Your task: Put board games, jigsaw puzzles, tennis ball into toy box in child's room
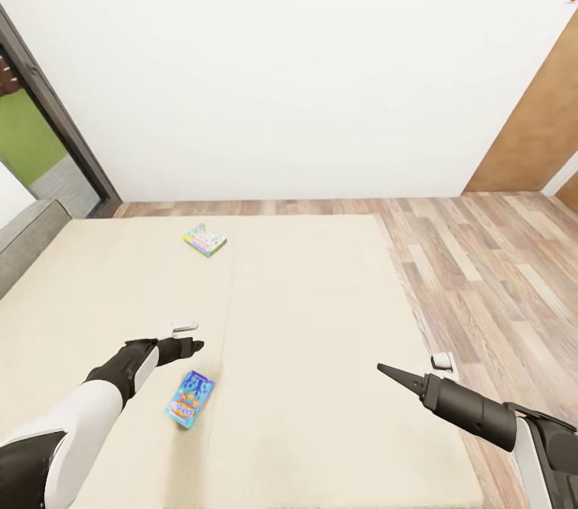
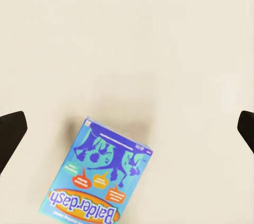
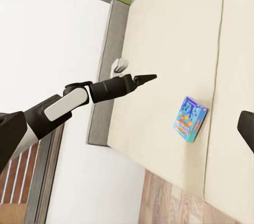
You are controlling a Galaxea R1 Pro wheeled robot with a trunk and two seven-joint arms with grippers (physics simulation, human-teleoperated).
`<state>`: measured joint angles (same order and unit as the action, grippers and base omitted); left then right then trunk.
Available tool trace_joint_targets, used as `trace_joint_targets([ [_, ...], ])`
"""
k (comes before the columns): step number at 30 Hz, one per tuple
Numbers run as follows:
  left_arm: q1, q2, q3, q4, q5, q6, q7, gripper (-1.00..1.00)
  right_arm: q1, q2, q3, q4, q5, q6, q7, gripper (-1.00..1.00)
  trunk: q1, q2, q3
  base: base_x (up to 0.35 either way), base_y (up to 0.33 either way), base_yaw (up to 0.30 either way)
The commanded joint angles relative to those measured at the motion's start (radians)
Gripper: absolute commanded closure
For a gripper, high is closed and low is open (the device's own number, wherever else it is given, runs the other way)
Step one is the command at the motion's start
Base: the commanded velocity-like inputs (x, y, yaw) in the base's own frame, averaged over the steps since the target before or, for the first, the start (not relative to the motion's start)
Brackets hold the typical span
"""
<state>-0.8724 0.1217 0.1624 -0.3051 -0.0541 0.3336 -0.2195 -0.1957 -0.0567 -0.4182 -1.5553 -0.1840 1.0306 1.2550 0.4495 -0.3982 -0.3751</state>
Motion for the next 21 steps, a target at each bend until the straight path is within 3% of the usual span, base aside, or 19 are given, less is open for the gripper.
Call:
trace_joint_targets([
  [1, 0.0, -0.001, 0.008, -0.002, -0.006, 0.006, -0.006, -1.0, -0.001, 0.0, -0.001, 0.0, 0.0, 0.005, 0.003, -1.0, 0.0, -0.002, -0.003, 0.0, 0.0, 0.0],
  [21, 0.0, 0.004, 0.004, -0.003, -0.006, 0.005, -0.006, -1.0, -0.001, 0.0, -0.002, 0.001, 0.0, 0.005, 0.001, -1.0, 0.0, -0.002, -0.036, 0.0, 0.0, 0.0],
])
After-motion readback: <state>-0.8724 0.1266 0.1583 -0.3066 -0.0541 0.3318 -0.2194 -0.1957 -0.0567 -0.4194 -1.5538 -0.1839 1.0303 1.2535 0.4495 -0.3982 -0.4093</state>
